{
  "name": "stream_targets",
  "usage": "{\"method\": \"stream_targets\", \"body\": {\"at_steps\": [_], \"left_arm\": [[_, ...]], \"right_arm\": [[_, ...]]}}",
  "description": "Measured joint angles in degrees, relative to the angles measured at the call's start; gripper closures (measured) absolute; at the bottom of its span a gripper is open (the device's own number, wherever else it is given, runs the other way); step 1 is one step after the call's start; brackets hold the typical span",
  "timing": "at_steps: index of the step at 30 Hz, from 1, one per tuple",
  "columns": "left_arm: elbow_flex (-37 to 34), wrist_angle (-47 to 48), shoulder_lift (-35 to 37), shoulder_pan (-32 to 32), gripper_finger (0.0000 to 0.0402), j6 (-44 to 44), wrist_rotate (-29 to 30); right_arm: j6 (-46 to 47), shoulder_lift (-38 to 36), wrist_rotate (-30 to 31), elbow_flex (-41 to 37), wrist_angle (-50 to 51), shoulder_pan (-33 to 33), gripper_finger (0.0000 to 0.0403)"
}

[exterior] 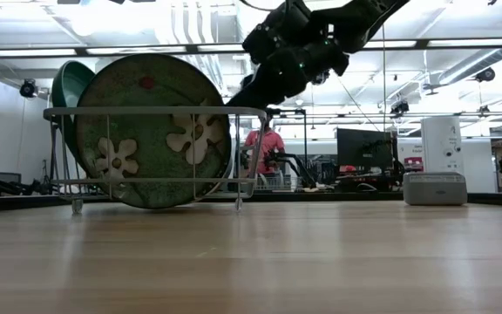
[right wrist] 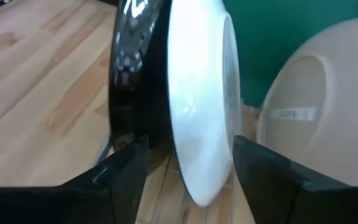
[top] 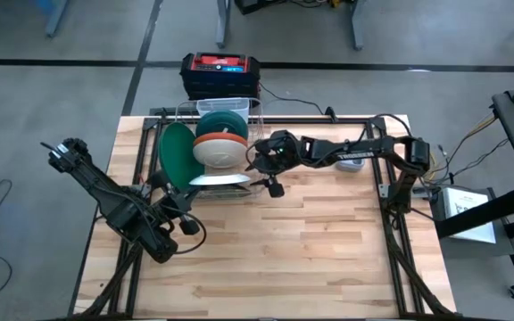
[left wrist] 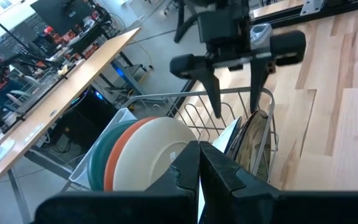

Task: Sort dishes
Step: Adjust the blue ceramic plate into the dish rack

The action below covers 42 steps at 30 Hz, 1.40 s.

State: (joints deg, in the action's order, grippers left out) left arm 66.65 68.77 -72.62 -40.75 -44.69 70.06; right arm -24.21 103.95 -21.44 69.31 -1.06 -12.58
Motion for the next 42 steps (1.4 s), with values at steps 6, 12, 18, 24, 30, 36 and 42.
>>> {"method": "stream_targets", "body": {"at_steps": [6,12,18,24,30,36,42], "left_arm": [[0.0,-0.8,0.0,0.0,0.0401,0.0,0.0],[0.0,-1.1,0.0,0.0,0.0401,0.0,0.0],[0.0,-1.2,0.0,0.0,0.0401,0.0,0.0],[0.0,-1.1,0.0,0.0,0.0401,0.1,-0.1],[0.0,-1.1,0.0,0.0,0.0401,0.2,-0.1],[0.0,-1.1,0.0,0.0,0.0401,0.7,-0.2],[0.0,-1.0,0.0,0.0,0.0401,0.7,-0.3]], "right_arm": [[0.6,3.7,-0.1,2.7,-0.6,-0.1,0.0184],[1.2,6.8,-0.2,5.7,-0.9,0.0,0.0205],[1.0,8.3,0.5,7.2,-0.3,-0.1,0.0249],[1.2,8.3,2.7,7.2,-0.8,-0.3,0.0317],[0.7,8.3,7.3,7.2,-1.2,-0.3,0.0355],[1.9,7.9,8.1,7.2,-0.9,-0.3,0.0359],[3.7,6.8,8.7,7.2,0.0,-0.3,0.0360]]}}
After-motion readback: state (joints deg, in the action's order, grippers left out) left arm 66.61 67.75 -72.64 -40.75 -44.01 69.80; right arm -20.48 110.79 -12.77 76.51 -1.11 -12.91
